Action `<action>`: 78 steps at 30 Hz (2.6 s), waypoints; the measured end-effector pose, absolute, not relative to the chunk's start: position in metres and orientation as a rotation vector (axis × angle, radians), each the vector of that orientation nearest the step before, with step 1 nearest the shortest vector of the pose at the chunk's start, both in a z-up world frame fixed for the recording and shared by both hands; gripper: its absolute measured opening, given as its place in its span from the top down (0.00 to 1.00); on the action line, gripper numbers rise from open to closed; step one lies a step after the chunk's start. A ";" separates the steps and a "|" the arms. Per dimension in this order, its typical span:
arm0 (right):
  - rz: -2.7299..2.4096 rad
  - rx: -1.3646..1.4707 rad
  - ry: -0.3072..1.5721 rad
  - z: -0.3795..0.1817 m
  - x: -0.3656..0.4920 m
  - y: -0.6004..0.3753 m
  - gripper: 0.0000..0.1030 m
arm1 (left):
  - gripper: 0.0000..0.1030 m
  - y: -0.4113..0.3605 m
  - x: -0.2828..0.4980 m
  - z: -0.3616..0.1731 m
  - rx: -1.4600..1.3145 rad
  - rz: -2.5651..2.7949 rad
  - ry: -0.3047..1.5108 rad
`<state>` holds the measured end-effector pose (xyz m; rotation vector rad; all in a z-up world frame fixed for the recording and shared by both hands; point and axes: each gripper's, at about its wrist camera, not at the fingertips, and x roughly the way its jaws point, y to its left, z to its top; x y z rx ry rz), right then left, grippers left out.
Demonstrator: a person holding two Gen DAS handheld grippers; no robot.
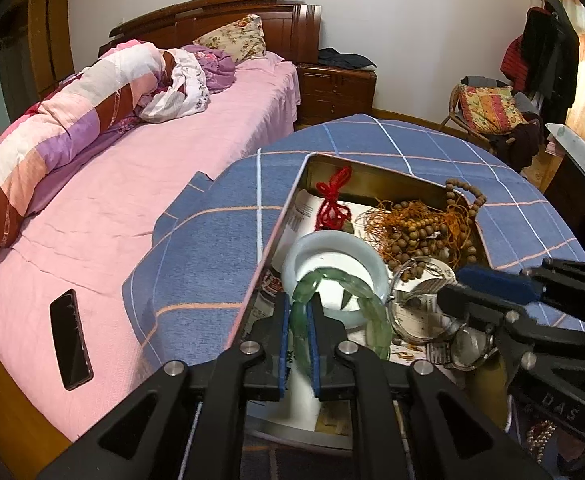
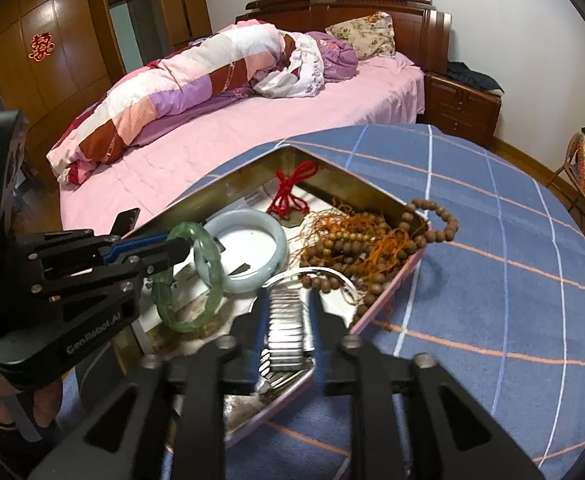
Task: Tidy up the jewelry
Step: 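Lower both tools into the tin and open them to drop bangle and watch, then grasp the green jade pendant on red string with the right tool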
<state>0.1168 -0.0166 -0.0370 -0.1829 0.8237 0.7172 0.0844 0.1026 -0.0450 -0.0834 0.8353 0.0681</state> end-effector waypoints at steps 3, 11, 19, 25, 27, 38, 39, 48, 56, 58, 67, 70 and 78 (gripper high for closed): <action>0.714 -0.169 0.803 -0.032 0.115 -0.021 0.58 | 0.62 0.098 0.082 -0.043 -0.088 0.049 0.824; 0.701 -0.131 0.781 -0.021 0.112 -0.042 0.41 | 0.51 0.092 0.079 -0.042 -0.081 0.049 0.831; 0.617 -0.095 0.781 -0.017 0.105 -0.110 0.36 | 0.51 0.079 0.066 -0.030 -0.076 0.085 0.796; 0.511 -0.052 0.816 -0.029 0.094 -0.170 0.36 | 0.51 0.051 0.051 -0.024 -0.035 0.077 0.762; 0.486 -0.031 0.833 -0.036 0.088 -0.186 0.36 | 0.51 0.041 0.045 -0.023 -0.019 0.073 0.756; 0.568 -0.074 0.862 -0.053 0.056 -0.177 0.60 | 0.50 0.005 0.027 -0.033 0.041 0.044 0.781; 0.572 -0.075 0.863 -0.054 0.056 -0.177 0.61 | 0.50 0.003 0.026 -0.034 0.043 0.045 0.783; 0.504 -0.054 0.861 -0.056 0.061 -0.188 0.68 | 0.50 -0.007 0.023 -0.037 0.058 0.039 0.778; 0.486 -0.129 0.890 -0.072 0.060 -0.174 0.74 | 0.50 -0.015 0.021 -0.037 0.068 0.026 0.780; 0.460 -0.152 0.887 -0.072 0.061 -0.176 0.79 | 0.50 -0.018 0.021 -0.038 0.069 0.018 0.782; 0.418 -0.139 0.872 -0.068 0.066 -0.195 0.89 | 0.50 -0.037 0.024 -0.036 0.114 -0.034 0.774; 0.398 -0.125 0.856 -0.062 0.069 -0.203 0.90 | 0.50 -0.043 0.027 -0.036 0.129 -0.043 0.773; 0.343 -0.072 0.826 -0.051 0.075 -0.233 0.89 | 0.50 -0.047 0.033 -0.029 0.134 -0.045 0.758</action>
